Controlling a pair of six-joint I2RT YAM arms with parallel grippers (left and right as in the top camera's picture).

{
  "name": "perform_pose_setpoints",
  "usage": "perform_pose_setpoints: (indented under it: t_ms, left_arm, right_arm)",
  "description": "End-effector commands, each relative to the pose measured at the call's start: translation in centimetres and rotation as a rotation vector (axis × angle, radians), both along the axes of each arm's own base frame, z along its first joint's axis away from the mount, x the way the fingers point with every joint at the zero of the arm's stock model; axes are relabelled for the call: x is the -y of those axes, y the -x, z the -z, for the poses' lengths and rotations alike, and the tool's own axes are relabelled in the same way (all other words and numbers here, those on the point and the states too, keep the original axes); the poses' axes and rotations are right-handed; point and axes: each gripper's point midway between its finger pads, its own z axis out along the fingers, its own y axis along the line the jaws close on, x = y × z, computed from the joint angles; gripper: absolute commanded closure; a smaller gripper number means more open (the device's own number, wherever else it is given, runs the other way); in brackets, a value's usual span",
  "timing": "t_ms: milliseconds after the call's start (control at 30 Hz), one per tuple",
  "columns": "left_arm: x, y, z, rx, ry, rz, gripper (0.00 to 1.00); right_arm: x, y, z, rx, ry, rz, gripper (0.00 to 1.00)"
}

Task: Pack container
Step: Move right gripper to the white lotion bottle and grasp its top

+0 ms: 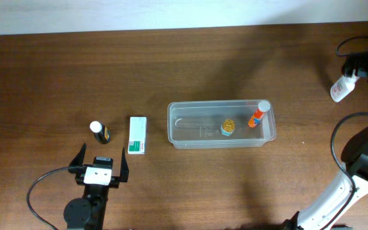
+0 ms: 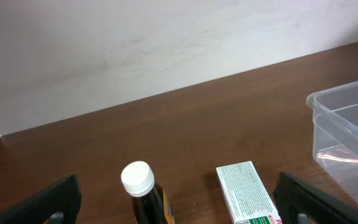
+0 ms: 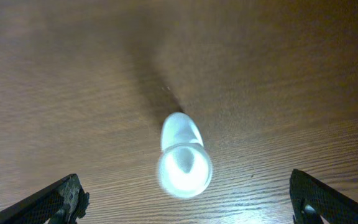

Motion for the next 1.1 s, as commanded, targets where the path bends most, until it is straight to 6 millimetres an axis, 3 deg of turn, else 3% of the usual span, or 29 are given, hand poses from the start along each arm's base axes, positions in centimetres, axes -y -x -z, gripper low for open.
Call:
perform_pose_setpoints:
  t_ms: [0,167,333,633,933,1067]
  left_arm:
    - [0.4,0.1,0.0,-0.002,-0.003,0.023,0.01]
    - [0.4,0.1,0.0,-0.002,-0.003,0.023,0.01]
    - [0.4,0.1,0.0,-0.002,-0.003,0.023,0.01]
    - [0.4,0.1,0.0,-0.002,-0.003,0.023,0.01]
    - [0.4,0.1,0.0,-0.002,-0.003,0.023,0.01]
    - [0.4,0.1,0.0,-0.002,-0.003,0.023,0.01]
  right_arm:
    - [0.1,-0.1,3.1,-0.043,-0.044,-0.017,0.02]
    - [0.2,-0.2,4.5,-0.061,-0.048,-0.030,0.00]
    - [0.4,-0.5,4.3,-0.049,-0.038,-0.033,0.04]
    - [0.3,-0.7,6.0,-0.066,-0.059,-0.037,0.11]
    - [0.0,-0.8,7.3,-0.077,-0.091,-0.045,0.23]
    - [0.0,-0.8,7.3,-0.076,-0.091,-0.044,0.34]
